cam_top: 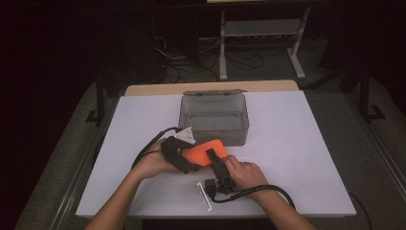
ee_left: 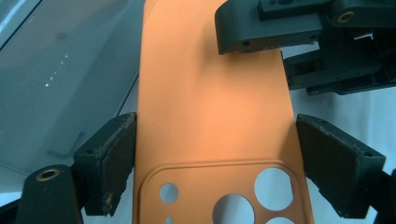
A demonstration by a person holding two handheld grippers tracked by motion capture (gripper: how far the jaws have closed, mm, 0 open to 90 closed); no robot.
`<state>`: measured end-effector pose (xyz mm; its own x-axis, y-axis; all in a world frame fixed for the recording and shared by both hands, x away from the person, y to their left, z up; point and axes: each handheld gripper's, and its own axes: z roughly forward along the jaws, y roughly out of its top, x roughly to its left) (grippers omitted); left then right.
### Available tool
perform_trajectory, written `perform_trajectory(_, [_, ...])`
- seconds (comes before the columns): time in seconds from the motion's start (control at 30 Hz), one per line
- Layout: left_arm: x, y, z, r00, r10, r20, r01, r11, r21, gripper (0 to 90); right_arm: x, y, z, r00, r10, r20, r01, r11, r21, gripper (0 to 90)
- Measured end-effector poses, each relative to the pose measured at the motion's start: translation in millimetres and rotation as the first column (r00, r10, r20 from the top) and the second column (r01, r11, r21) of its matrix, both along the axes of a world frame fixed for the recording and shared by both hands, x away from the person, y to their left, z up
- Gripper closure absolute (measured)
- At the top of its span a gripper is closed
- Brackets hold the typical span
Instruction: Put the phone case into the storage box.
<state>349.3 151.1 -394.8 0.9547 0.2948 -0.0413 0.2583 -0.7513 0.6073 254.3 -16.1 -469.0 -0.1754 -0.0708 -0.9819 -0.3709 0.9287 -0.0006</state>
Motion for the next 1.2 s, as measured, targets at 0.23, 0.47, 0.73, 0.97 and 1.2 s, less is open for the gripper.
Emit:
perform_trajectory(0.23, [0.0,-0.1,0.0,1.0,0.0,-0.001,0.0,1.0,0.0,15.6,-0.4,0.4,0.0,1.0,0.001,-0.008,-0.001,1.0,-0.001,57.8])
perform_trajectory(0.47, [-0.1,-0.2,-0.2,1.0,0.002,-0.003,-0.002,1.0,0.001,15.6,-0.9,0.9,0.3,0.9999,0.001,-0.014,-0.001,1.0,-0.008,61.6])
perform_trajectory(0.73, [0.2,-0.1,-0.7,1.0,0.002,-0.006,-0.002,1.0,0.003,15.6,-1.1,1.3,-0.1,0.9998,-0.005,-0.019,0.004,1.0,-0.015,66.7])
perform_trajectory(0.97, [0.5,0.4,-0.3,1.0,0.003,-0.008,-0.003,1.0,0.0,15.6,-1.7,1.5,-0.4,0.9999,-0.002,-0.017,0.002,1.0,-0.02,70.9])
perform_trajectory(1.2, [0.7,0.6,-0.1,0.9999,0.003,-0.01,-0.003,1.0,0.003,15.6,-2.3,1.9,-1.6,1.0,-0.005,-0.006,0.005,1.0,-0.022,72.2])
